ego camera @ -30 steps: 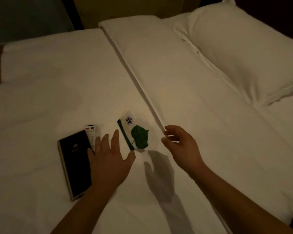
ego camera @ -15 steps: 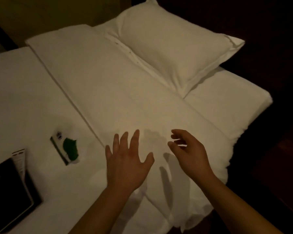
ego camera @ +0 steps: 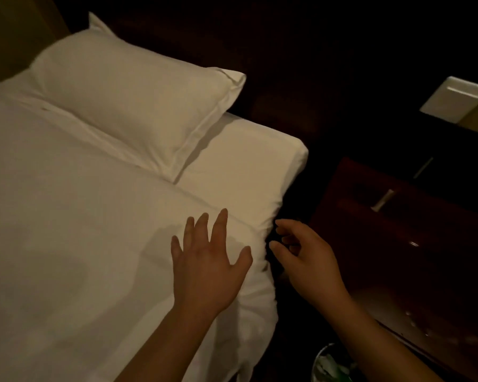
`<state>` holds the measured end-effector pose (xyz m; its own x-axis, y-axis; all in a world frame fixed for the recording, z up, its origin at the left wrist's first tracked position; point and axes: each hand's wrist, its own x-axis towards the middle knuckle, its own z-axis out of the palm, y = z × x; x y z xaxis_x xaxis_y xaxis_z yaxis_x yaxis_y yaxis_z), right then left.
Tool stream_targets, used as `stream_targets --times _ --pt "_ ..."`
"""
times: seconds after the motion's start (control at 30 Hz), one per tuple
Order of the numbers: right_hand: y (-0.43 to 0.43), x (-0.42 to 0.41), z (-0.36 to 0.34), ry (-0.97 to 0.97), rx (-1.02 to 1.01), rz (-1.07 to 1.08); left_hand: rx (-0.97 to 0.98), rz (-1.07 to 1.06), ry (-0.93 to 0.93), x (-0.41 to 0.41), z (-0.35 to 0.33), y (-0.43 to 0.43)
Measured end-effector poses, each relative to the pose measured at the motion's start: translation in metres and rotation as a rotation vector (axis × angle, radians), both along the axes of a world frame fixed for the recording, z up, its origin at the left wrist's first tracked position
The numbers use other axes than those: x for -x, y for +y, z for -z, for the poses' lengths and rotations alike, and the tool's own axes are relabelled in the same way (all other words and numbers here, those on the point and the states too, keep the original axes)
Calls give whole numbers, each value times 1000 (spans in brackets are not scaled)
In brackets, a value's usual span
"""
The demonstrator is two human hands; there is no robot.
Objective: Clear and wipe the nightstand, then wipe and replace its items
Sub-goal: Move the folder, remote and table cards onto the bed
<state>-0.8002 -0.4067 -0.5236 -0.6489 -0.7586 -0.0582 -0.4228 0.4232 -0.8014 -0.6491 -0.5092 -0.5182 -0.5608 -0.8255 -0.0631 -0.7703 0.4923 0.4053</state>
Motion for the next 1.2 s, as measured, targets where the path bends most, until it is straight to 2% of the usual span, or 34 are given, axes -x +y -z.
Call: stream_targets --times 0.3,0.53,0.73,0.87,1.03,1.2 --pt "51 62 6 -8 -155 269 -70 243 -15 70 28 7" --pt "70 147 33 -172 -82 599 -62 395 -54 117 48 10" --pt "45 238 58 -207 3 875 -77 504 -38 178 99 29" --pt "23 281 70 -171 -109 887 -51 598 -119 216 145 44" --pt "8 312 86 -151 -138 874 9 528 -170 237 164 61" --pt "18 316 96 -22 -80 804 69 497 -148 238 172 65"
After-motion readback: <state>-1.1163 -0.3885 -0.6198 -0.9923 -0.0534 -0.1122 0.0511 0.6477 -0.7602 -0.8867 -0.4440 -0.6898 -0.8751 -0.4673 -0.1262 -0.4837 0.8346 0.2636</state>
